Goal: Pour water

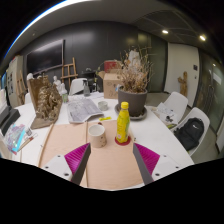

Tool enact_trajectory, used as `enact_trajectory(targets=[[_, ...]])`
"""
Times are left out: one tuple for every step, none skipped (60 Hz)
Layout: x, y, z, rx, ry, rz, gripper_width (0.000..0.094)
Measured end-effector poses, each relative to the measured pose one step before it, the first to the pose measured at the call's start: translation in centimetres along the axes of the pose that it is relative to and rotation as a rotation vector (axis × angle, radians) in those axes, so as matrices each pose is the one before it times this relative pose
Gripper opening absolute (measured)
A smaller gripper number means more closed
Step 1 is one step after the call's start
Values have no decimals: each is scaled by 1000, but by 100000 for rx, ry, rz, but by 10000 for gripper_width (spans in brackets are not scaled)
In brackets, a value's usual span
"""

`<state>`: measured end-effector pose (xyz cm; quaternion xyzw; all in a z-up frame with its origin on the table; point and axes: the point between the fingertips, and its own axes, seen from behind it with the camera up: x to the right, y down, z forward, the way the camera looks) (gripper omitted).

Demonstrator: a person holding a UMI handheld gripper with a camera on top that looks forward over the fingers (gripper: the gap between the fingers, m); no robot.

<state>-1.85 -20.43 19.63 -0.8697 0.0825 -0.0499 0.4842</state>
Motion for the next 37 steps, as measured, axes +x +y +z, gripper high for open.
enact_trajectory(targets=[[-205, 266, -989, -563, 344, -705, 861], [-227, 239, -950, -475, 240, -732, 861], [-216, 218, -970, -277, 183, -669, 863], [-82, 65, -637, -274, 44, -533, 862], [-296, 293, -1061, -165, 111, -342, 860], [-251, 225, -860, -291, 12, -390, 859], [-297, 267, -809, -327, -95, -442, 860], [-320, 276, -738, -342, -239, -428, 859], [-287, 232, -741, -230, -180, -276, 859], [-267, 214, -695, -30, -105, -92, 859], [-131, 96, -422, -158, -233, -143, 859], [-234, 285, -815, -6, -111, -207, 858], [-164, 244, -596, -203, -45, -240, 859], [-119, 219, -579, -249, 109, -69, 858], [-117, 198, -514, -114, 165, 55, 859], [-152, 169, -488, 84, 102, 78, 860], [-166, 140, -440, 248, -26, 15, 860], [-158, 115, -411, 354, -16, 16, 860], [-95, 136, -364, 205, 148, 26, 859], [-53, 80, -106, -74, 216, 9, 860], [-5, 134, -254, -109, 303, -98, 860], [-77, 199, -455, -90, 326, -59, 860], [-35, 153, -300, -98, 309, -75, 860], [-48, 148, -144, -256, 222, 85, 861], [-131, 181, -196, -334, -59, 356, 861], [-90, 136, -186, -414, -339, 462, 860], [-93, 145, -124, -328, -343, 393, 861], [-27, 135, -139, -130, -73, 166, 862], [24, 87, -107, 82, 236, -155, 862], [80, 58, -109, 80, 395, -285, 862], [47, 34, -81, 70, 377, -219, 861], [19, 66, 78, 36, 287, -69, 860], [4, 60, -96, -223, 174, 180, 860], [14, 68, -67, -246, 107, 287, 860], [-2, 45, -87, -35, 283, 160, 861], [46, 3, -40, 108, 335, -124, 861], [37, -48, -25, 66, 262, -260, 861]])
